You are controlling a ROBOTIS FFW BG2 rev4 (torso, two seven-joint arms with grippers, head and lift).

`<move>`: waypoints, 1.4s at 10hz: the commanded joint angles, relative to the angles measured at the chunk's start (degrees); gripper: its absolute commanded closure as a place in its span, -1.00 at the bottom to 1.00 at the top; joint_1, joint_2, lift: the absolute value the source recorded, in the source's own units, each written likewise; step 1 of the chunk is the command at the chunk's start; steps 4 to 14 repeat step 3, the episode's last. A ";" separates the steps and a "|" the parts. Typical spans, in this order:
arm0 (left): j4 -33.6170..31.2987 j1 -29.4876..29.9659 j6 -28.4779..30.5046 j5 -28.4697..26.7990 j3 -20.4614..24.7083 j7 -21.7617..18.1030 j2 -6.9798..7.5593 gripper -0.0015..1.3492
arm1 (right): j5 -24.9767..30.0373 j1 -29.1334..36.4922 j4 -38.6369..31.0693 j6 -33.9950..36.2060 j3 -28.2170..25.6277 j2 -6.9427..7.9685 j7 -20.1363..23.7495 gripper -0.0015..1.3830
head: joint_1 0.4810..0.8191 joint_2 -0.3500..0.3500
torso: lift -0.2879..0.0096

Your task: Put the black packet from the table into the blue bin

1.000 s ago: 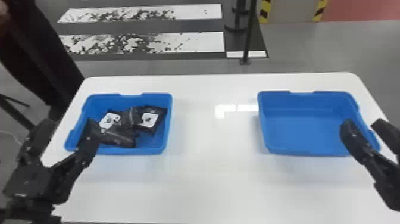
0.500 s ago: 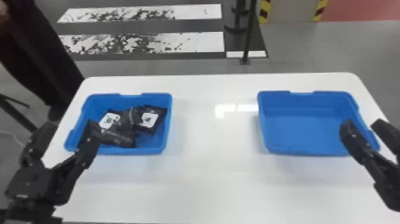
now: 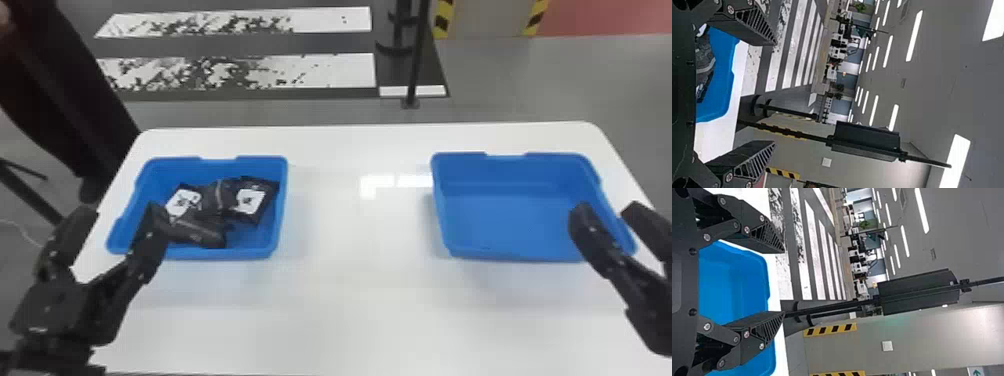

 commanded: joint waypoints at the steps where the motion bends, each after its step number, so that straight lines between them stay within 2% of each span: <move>1: 0.00 0.00 0.00 0.02 -0.11 0.00 -0.01 -0.79 | -0.09 0.21 -0.14 0.00 0.00 0.05 0.00 -0.26 | 0.27 0.17 | 0.20; 14: 0.00 0.00 0.00 0.14 -0.11 0.00 -0.01 -0.79 | -0.09 0.21 -0.14 0.00 0.00 0.05 -0.09 -0.26 | 0.27 0.17 | 0.20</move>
